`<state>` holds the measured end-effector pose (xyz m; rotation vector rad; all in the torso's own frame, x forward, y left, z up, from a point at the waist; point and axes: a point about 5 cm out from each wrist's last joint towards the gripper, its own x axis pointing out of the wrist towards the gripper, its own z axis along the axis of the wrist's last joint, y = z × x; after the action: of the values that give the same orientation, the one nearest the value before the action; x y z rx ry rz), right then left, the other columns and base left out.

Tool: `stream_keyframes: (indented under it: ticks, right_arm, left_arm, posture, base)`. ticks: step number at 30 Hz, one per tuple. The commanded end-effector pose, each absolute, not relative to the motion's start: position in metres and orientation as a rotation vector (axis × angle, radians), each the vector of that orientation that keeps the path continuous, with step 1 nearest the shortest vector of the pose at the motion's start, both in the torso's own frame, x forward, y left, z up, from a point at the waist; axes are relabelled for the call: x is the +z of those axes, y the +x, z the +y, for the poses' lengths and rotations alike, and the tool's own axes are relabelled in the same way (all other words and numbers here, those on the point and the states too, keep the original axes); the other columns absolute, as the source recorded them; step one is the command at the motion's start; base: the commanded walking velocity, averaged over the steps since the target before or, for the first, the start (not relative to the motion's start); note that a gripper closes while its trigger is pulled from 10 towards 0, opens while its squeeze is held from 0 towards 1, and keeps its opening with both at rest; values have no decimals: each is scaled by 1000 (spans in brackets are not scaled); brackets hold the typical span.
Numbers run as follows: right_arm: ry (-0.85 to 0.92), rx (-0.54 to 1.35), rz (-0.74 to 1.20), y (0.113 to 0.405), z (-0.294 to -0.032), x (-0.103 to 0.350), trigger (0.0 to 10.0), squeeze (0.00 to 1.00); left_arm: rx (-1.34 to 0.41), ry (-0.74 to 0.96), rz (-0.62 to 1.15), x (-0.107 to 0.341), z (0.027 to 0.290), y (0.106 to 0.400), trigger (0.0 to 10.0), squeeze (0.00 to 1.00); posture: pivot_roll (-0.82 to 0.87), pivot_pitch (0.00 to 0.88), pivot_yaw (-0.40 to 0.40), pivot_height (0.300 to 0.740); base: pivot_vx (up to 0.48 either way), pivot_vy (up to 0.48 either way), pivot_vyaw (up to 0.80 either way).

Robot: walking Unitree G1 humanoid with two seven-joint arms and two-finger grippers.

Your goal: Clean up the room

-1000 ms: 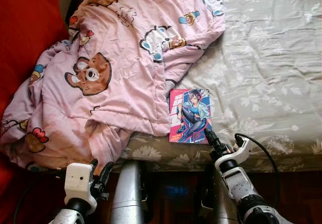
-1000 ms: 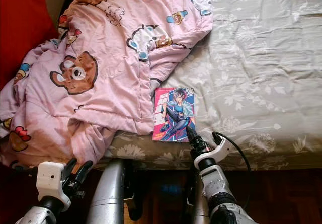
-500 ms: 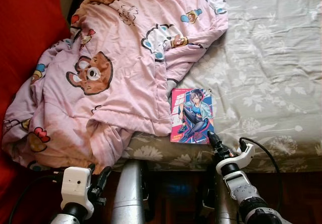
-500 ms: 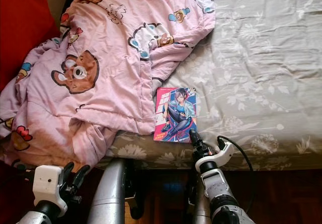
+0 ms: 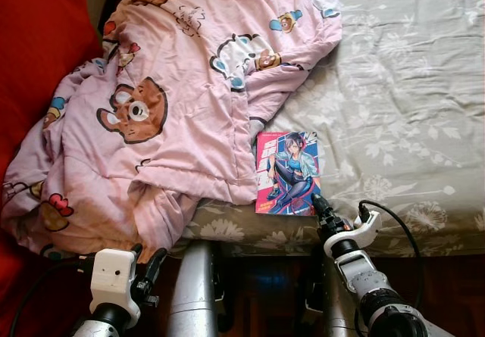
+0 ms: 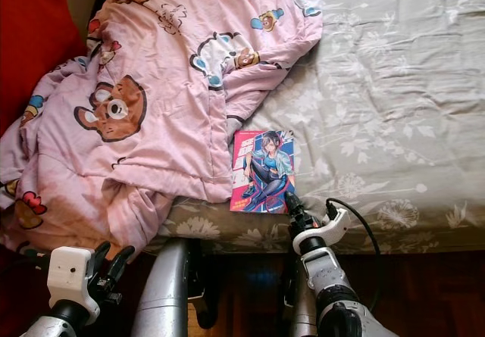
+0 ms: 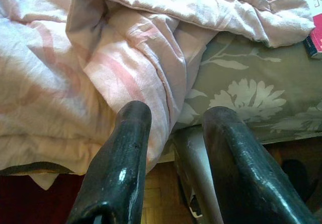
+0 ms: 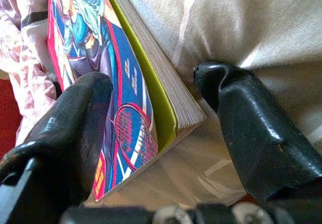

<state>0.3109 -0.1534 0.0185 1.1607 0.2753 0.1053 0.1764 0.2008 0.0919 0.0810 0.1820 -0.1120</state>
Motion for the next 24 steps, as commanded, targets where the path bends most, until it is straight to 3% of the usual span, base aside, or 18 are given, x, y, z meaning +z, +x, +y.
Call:
stream_keyframes:
  ticks: [1, 7, 8, 9, 10, 24]
  right_arm:
    - [1181, 116, 383, 299, -135, 4, 10000, 0]
    - [1134, 146, 434, 294, -128, -1, 10000, 0]
    - [1134, 146, 434, 294, -128, -1, 4431, 0]
    - [1135, 146, 434, 294, -128, -1, 4431, 0]
    - [1138, 148, 431, 293, -128, -2, 235, 0]
    - [1117, 145, 440, 290, -129, -5, 0, 0]
  left_arm:
    - [-83, 101, 234, 86, 209, 169, 10000, 0]
    - [-84, 102, 235, 85, 209, 171, 10000, 0]
    - [-87, 104, 235, 84, 209, 171, 10000, 0]
    - [-89, 106, 236, 84, 208, 171, 10000, 0]
    - [-90, 105, 235, 84, 208, 171, 10000, 0]
    - [-94, 104, 228, 81, 206, 177, 10000, 0]
  posture:
    - [284, 406, 115, 596]
    - [278, 400, 113, 596]
    - [278, 400, 113, 596]
    - [278, 400, 113, 596]
    - [278, 400, 113, 596]
    - [255, 376, 102, 596]
  base:
    - [0, 0, 0]
    - [0, 0, 0]
    - [0, 0, 0]
    - [0, 0, 0]
    - [0, 0, 0]
    - [0, 0, 0]
